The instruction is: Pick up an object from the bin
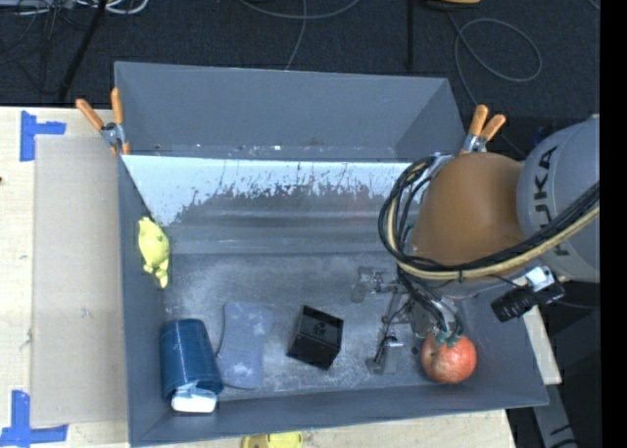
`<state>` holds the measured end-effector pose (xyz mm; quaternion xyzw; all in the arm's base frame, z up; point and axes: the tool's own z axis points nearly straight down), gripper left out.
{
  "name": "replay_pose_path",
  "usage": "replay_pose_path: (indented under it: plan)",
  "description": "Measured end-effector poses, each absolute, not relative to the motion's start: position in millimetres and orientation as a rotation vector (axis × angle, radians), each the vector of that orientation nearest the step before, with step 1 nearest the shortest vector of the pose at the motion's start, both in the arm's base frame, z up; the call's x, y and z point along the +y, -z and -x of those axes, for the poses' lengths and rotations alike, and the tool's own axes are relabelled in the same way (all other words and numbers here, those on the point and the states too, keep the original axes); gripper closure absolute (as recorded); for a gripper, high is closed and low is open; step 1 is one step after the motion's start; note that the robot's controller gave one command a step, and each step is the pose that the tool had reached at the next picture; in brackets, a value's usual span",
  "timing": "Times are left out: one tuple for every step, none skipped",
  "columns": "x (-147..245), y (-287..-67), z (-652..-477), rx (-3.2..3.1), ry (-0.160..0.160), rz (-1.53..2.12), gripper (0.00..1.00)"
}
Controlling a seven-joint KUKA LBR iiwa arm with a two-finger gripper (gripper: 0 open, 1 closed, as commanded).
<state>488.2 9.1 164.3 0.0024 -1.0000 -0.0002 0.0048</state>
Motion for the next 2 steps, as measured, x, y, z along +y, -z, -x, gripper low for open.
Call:
replay_pose_path:
  plan:
    - [9,-169,-489.9,-3.14,0.001,-0.007,0.0]
    - [42,-116,-514.6,-3.148,0.001,0.021,0.0]
